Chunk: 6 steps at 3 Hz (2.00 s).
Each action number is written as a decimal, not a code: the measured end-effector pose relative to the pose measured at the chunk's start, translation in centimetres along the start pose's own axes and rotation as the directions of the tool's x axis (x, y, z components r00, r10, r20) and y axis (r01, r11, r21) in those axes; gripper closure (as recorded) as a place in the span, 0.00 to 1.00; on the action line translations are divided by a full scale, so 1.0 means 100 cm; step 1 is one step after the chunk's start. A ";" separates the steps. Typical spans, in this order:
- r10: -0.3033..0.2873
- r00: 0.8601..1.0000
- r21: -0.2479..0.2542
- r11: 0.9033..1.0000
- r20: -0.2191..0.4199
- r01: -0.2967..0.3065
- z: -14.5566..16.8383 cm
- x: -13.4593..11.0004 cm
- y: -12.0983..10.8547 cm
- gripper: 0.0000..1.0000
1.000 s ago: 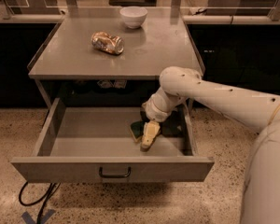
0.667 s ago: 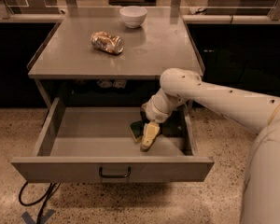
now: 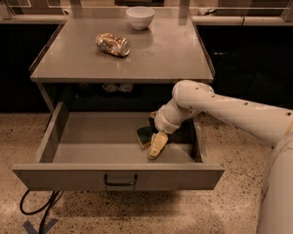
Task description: Pick sponge from top drawer and place on counter
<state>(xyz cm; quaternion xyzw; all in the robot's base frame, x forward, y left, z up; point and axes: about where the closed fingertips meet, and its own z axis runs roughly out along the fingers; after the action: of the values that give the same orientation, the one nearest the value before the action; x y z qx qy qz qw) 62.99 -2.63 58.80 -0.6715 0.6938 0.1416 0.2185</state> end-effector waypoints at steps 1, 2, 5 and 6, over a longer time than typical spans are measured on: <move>0.000 1.000 0.000 1.000 0.000 0.000 0.000 0.000 0.000 0.18; 0.000 1.000 0.000 1.000 0.000 0.000 0.000 0.000 0.000 0.41; -0.048 0.992 0.239 0.968 -0.113 0.074 -0.118 -0.062 0.051 1.00; -0.080 0.985 0.273 0.955 -0.154 0.120 -0.176 -0.092 0.050 1.00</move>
Offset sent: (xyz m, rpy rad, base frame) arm -0.0014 -0.0004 0.0021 -0.0020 -0.0055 -0.0025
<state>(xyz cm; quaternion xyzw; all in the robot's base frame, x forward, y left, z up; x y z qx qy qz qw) 56.03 -2.96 78.02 -0.6764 0.6855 -0.0174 0.2688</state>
